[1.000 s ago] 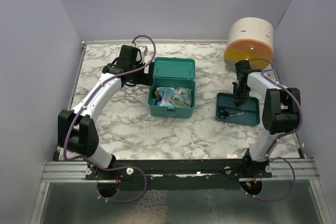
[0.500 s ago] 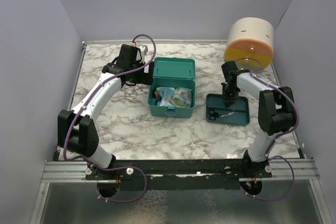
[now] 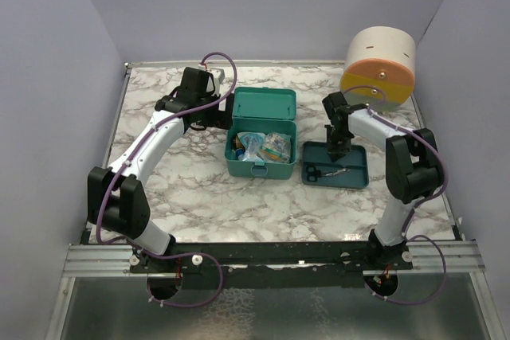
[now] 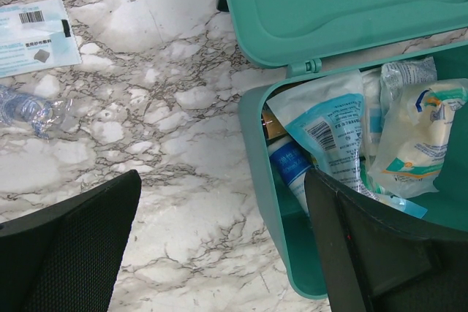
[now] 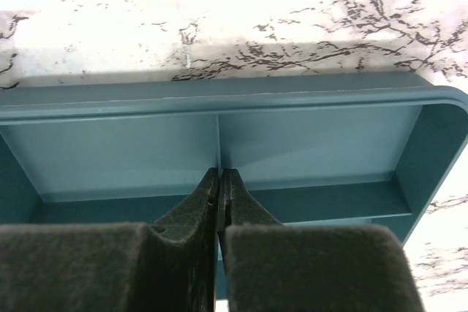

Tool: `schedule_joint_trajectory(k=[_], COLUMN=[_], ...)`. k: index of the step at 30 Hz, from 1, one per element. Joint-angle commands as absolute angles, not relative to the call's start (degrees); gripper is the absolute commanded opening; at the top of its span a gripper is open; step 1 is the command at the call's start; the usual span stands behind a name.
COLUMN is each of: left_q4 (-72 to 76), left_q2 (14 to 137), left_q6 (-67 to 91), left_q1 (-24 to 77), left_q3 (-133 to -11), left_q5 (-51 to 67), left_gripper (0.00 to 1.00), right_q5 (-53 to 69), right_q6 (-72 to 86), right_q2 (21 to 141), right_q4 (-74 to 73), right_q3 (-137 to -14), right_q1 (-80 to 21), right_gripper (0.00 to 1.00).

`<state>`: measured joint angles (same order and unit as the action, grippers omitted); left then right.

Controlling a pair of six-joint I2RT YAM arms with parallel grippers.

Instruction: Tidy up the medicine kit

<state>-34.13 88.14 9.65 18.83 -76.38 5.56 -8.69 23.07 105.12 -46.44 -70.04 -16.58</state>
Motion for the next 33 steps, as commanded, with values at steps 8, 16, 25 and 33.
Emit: schedule_joint_trajectory(k=[8, 16, 25, 33], left_q4=[-34.1, -35.9, -38.8, -41.1], left_q2=[88.0, 87.0, 89.5, 102.1], left_q6=[8.3, 4.9, 1.8, 2.4], left_q1=[18.9, 18.2, 11.5, 3.2], left_q3=[-79.2, -80.9, -80.9, -87.1], left_q5=[5.2, 2.5, -1.7, 0.5], left_gripper=[0.96, 0.98, 0.99, 0.99], right_q5=[-7.2, -5.3, -11.2, -12.4], right_q6=[27.2, 27.3, 27.2, 25.6], right_q2=[107.2, 102.3, 99.1, 102.1], right_q4=[-45.5, -50.8, -60.5, -66.2], right_q3=[-69.7, -78.6, -94.5, -110.5], right_q1=[-19.1, -19.1, -18.9, -18.9], right_gripper=[0.2, 0.54, 0.89, 0.92])
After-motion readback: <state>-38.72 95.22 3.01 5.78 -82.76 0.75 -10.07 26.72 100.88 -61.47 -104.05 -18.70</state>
